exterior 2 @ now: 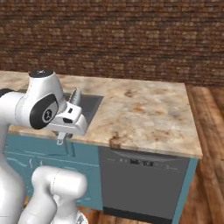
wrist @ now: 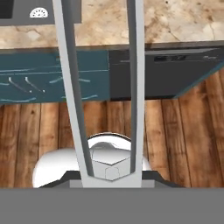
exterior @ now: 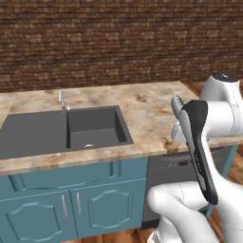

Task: Pick up the tongs from the counter and place them near the plate next to the oven.

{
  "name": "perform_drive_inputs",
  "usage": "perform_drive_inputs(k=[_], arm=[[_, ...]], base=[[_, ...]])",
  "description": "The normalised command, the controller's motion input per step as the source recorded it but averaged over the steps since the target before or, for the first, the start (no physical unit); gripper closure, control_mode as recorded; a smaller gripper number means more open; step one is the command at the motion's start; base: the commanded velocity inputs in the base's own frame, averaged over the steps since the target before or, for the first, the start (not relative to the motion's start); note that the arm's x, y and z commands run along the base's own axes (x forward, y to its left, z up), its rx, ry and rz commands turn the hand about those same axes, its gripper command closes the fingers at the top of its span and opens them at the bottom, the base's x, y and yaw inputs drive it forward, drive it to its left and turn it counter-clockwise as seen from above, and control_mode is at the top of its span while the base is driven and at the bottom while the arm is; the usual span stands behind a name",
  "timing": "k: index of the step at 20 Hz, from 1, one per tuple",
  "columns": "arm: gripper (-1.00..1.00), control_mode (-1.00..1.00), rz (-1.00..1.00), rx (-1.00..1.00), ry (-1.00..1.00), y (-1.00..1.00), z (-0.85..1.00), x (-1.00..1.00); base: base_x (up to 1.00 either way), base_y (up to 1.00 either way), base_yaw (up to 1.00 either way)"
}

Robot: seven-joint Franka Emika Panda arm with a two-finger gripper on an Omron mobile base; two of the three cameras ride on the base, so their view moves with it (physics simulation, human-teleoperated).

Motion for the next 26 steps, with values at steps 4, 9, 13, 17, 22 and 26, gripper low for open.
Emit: perform_drive_inputs(k=[4, 9, 13, 17, 22, 26], arm=[[1.00, 1.00, 0.00, 0.00, 0.00, 0.00, 0.00, 0.00], [1.00, 1.00, 0.00, 0.00, 0.00, 0.00, 0.00, 0.00], [1.00, 1.00, 0.00, 0.00, 0.00, 0.00, 0.00, 0.00], [1.00, 1.00, 0.00, 0.00, 0.00, 0.00, 0.00, 0.00], [1.00, 1.00, 0.00, 0.00, 0.00, 0.00, 0.00, 0.00], [1.00, 1.00, 0.00, 0.00, 0.00, 0.00, 0.00, 0.00]], base=[[-0.91, 0.16, 0.07], [-0.25, 0.64, 0.87], [0.00, 0.46, 0.99], [0.00, 0.42, 0.96], [0.00, 0.08, 1.00], [0.00, 0.00, 1.00]])
